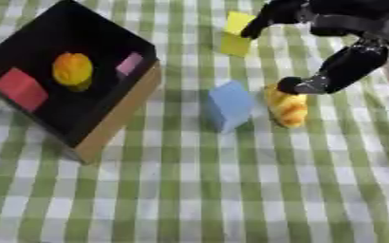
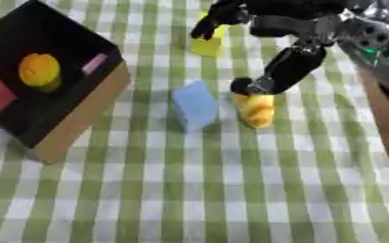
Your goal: Pick up objects on the table and place them in the box.
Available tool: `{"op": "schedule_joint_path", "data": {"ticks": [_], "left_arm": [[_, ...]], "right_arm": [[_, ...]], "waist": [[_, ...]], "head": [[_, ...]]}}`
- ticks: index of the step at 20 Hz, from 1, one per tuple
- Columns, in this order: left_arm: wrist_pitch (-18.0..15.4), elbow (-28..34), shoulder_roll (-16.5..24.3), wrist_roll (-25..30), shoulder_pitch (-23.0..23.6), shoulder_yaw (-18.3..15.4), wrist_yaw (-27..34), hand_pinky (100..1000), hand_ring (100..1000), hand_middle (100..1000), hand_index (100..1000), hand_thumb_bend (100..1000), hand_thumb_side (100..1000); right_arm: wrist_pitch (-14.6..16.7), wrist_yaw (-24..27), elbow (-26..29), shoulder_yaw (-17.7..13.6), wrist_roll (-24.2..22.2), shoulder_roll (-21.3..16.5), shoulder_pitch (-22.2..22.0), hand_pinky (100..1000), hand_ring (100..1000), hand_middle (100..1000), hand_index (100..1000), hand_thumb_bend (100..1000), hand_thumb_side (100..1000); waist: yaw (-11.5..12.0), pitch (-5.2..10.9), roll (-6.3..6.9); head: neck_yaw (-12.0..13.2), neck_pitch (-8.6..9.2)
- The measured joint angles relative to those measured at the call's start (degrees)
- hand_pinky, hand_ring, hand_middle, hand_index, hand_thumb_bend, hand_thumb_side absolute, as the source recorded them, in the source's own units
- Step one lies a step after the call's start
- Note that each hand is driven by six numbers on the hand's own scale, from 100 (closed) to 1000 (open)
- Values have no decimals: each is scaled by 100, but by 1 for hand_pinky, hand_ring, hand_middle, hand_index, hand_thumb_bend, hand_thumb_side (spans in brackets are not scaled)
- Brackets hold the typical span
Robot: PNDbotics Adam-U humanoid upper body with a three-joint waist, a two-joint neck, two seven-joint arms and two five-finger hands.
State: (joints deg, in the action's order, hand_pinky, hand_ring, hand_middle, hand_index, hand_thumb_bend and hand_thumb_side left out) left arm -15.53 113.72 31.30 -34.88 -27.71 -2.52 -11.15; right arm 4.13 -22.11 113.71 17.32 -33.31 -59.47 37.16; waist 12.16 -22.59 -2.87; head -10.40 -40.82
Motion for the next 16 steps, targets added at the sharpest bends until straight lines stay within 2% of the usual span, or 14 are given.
{"op": "schedule_joint_path", "data": {"ticks": [7,16], "left_arm": [[0,0,-3,0,0,0,5,796,794,764,823,399,677],[-1,0,-9,2,2,1,23,795,795,765,823,394,680]], "right_arm": [[-144,-303,-20,-26,75,-78,-368,849,847,763,896,401,100],[-197,-631,-448,-35,140,-77,-595,849,850,770,898,405,100]], "waist": [[23,-42,27],[42,-86,62]], "head": [[3,1],[3,6]]}}
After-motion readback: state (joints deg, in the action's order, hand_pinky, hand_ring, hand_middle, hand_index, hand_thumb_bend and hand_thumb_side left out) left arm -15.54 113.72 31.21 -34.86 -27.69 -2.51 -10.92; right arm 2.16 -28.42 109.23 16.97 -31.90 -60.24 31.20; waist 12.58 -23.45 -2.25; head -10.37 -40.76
